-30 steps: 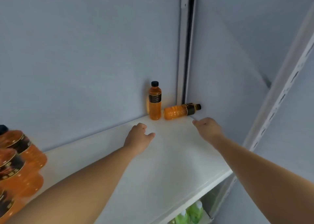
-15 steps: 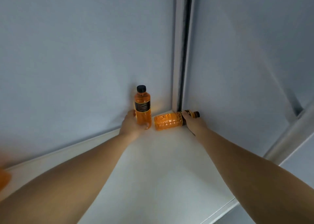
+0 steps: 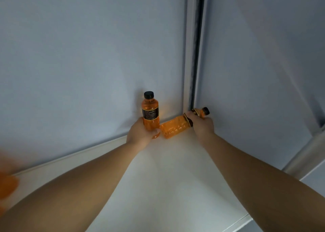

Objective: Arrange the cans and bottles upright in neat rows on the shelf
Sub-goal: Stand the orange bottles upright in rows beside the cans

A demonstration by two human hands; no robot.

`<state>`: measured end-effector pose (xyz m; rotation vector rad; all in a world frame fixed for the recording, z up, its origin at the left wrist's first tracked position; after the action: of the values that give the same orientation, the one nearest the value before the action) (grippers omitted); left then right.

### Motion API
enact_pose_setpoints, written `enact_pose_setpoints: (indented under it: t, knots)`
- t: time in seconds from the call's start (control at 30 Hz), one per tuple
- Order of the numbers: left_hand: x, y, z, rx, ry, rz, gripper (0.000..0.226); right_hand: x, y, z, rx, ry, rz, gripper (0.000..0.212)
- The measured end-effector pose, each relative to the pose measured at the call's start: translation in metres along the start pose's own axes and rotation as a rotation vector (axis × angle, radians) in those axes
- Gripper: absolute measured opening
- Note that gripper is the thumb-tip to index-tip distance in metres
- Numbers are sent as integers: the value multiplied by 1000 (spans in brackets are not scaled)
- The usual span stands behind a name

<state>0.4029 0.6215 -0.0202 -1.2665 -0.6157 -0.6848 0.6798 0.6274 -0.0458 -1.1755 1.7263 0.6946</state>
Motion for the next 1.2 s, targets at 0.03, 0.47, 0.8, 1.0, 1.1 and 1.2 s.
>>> enact_pose_setpoints:
  t: [0.03, 0.47, 0.8, 1.0, 1.1, 1.2]
  knots:
    - [-1, -2, -3, -4, 3, 9, 50, -6, 3, -6, -13, -37, 16, 62]
    - [-10, -48, -76, -6, 20, 30, 49, -39, 21, -121, 32, -507, -230, 43]
    - [-41, -98, -168, 5, -21, -5, 52, 9, 48, -217, -77, -580, -222, 40]
    - [-49, -136, -244, 97, -94, 17, 56, 26, 58, -274, -174, -633, -241, 49]
    - [-48, -157, -287, 158, -127, 25, 58, 39, 64, -307, -237, -658, -222, 48]
    - [-45, -176, -332, 223, -174, 7, 59, 54, 73, -343, -307, -679, -239, 45]
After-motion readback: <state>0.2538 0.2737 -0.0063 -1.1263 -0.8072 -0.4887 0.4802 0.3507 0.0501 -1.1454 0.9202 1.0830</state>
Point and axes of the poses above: each hand's wrist, its own z-axis towards the middle knuckle, its own y-axis out of the palm, x = y × z, the point moved 9 cm from there along z, towards the middle knuckle, and after that the axes turned 7 degrees about y, right-handed, at the moved point
